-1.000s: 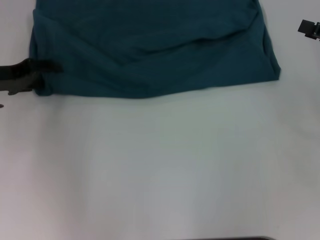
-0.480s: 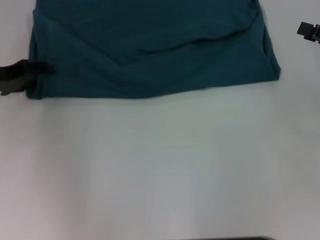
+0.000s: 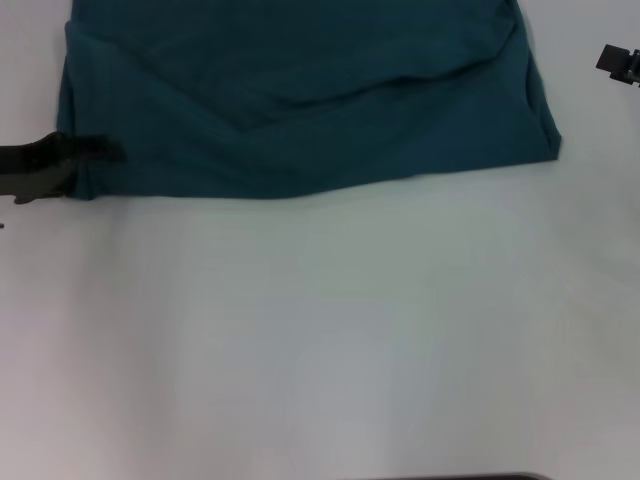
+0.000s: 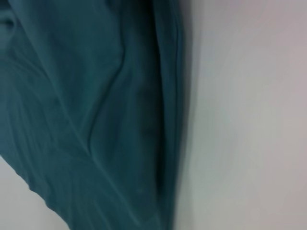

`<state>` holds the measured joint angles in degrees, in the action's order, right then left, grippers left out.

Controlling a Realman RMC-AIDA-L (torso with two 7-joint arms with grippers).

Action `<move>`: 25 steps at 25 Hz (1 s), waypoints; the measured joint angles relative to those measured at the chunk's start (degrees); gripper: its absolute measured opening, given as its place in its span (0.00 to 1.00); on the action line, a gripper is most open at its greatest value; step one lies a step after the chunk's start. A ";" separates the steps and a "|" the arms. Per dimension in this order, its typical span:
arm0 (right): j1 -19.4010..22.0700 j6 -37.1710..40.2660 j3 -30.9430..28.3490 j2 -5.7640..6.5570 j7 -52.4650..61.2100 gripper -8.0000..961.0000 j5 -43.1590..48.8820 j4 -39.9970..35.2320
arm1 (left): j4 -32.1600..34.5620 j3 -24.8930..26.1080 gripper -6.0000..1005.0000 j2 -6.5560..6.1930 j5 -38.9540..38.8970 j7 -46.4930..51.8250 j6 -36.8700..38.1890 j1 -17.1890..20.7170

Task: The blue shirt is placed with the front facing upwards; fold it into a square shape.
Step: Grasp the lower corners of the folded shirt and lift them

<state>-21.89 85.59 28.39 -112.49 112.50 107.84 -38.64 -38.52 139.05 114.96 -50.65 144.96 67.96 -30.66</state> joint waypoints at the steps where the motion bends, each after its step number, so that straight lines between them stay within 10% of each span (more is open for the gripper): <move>1: 0.00 0.00 0.00 0.00 0.00 0.62 0.00 0.01 | -0.02 -0.09 0.63 0.03 0.04 0.52 0.06 -0.26; 12: 0.08 0.13 0.00 -0.09 0.07 0.62 0.00 0.06 | -1.83 -1.59 0.59 -0.02 0.72 2.76 0.18 -1.15; 17: -0.02 0.24 0.39 0.40 0.62 0.62 0.94 -0.02 | -1.83 -1.59 0.40 -0.02 1.64 2.91 0.23 -1.47; 25: -4.80 1.74 0.83 5.13 10.42 0.62 16.20 -4.53 | -3.01 -0.95 0.13 -0.84 1.65 4.06 3.45 -1.95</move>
<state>-26.68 87.33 29.21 -107.36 122.91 124.04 -43.17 -41.54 138.10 114.12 -49.00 149.02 71.41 -32.61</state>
